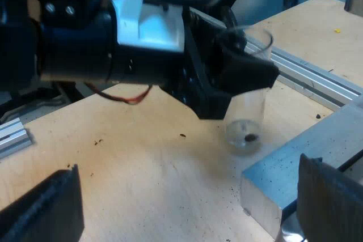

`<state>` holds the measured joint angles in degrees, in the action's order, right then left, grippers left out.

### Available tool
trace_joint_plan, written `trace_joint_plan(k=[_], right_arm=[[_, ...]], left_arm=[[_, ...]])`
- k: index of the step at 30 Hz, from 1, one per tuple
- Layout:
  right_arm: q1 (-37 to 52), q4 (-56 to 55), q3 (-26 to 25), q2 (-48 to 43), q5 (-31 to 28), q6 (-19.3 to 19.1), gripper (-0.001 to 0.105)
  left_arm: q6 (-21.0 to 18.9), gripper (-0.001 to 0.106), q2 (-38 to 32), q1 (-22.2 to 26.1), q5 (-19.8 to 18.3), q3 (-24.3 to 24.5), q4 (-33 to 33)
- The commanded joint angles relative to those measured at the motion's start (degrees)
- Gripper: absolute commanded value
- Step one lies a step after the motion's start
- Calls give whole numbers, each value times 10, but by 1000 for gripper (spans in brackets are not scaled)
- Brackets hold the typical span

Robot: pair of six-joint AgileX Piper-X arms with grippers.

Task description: Pour the beans into the coffee machine

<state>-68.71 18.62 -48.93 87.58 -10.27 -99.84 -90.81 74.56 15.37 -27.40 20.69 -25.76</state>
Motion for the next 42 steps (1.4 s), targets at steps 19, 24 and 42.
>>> trace_joint_plan(k=[19,24,42], right_arm=[[-1,8,-2,-4,-2,-2,78],[-1,8,-2,-4,-2,-2,78],[-1,-58,-2,-64,2,-2,78]], left_arm=[[-3,71,52,-4,-19,1,26],[-5,71,40,-4,-19,3,139],[-24,71,-203,-18,37,5,478]])
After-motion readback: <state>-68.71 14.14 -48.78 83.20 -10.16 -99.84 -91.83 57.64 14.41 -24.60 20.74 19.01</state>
